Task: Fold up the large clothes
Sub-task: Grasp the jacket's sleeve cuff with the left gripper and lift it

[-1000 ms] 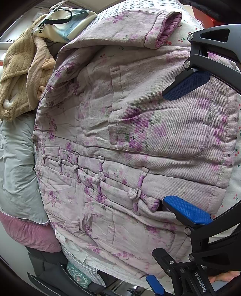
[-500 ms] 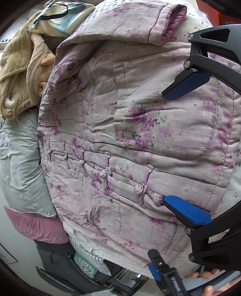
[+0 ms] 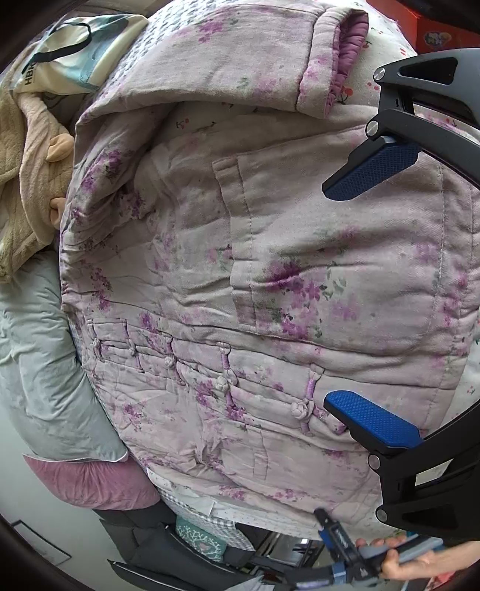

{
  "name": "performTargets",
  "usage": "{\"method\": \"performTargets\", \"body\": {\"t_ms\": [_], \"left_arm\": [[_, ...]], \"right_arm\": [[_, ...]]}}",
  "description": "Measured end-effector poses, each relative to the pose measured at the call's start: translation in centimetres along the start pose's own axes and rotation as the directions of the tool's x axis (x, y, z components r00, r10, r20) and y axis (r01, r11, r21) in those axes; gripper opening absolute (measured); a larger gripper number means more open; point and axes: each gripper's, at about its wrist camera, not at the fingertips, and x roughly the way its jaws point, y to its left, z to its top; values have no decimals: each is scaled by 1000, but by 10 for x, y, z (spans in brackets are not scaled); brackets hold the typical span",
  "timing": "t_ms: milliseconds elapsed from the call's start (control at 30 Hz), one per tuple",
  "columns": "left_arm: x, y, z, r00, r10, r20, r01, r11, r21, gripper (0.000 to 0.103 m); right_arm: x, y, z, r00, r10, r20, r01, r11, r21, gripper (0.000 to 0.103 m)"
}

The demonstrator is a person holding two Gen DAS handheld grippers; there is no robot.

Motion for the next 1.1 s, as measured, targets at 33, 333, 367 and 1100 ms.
{"method": "performTargets", "body": {"t_ms": [33,333,367,1100], "left_arm": [[5,2,2,1000,4,-11,-4,1000,-6,60],[-35,42,50,969,105,223,-85,992,-95,14],[-42,55,61,963,114,246,-84,988,-128,14],[-18,219,212,902,358,242,-193,834,-516,71]], "right_arm": [[2,1,0,1000,3,-4,-3,1000,-1,103],[13,6,-1,999,-10,-34,10,1000,-11,103],[14,6,0,999,-15,-35,14,1000,-11,103],[43,6,25,976,-216,28,218,969,-113,103]]}}
